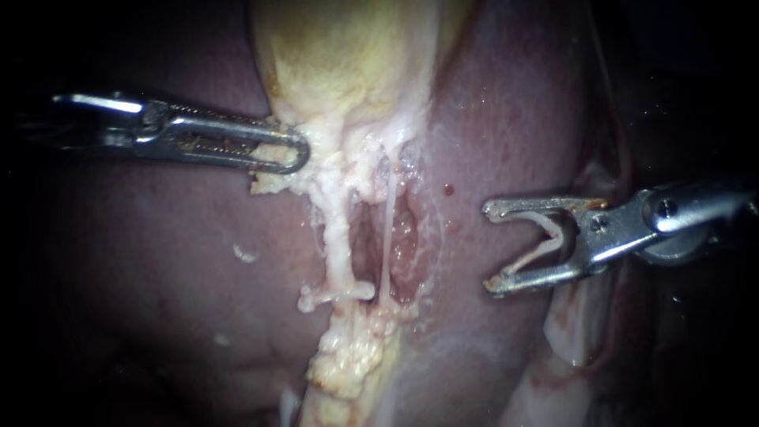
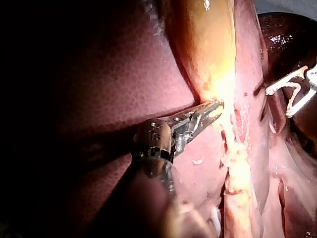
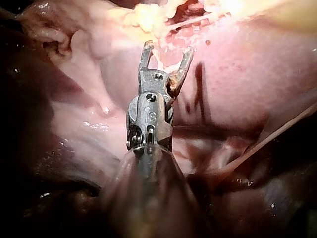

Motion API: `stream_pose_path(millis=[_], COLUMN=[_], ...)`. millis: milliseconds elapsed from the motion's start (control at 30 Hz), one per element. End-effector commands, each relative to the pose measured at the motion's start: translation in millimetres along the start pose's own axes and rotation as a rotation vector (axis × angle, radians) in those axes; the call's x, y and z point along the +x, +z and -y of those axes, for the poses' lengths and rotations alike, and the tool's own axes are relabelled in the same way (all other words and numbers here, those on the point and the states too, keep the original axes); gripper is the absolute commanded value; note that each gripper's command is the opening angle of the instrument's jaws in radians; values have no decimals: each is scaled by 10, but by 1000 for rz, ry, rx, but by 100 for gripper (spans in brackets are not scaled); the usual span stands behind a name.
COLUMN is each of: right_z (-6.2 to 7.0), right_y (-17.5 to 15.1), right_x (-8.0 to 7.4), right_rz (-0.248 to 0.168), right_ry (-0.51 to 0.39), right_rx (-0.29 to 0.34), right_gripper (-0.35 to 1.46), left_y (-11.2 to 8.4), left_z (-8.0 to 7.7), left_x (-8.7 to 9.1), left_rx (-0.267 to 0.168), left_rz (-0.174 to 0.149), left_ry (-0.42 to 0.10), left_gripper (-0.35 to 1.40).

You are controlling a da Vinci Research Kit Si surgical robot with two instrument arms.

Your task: Clipping second clip left tube

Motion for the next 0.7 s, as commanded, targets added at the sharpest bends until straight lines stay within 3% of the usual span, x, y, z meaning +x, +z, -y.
stream_pose_path(millis=[33,167,333,600,700], right_z=[0,0,1,8,10], right_y=[0,2,5,33,52], right_x=[0,1,4,24,31], right_rz=[0,1,-2,-19,-34], right_ry=[0,1,0,-4,40], right_rx=[0,-4,9,74,95], right_gripper=[50,50,50,50,50], left_y=[-4,-32,-66,-61,-57], left_z=[-2,-15,-31,-37,-39], left_x=[1,15,34,32,31], left_rx=[-4,-17,-14,-8,-3], left_rz=[2,9,-18,-25,-28], left_ry=[-7,-17,-39,-34,-34], left_gripper=[-35,-35,-35,-35,-35])
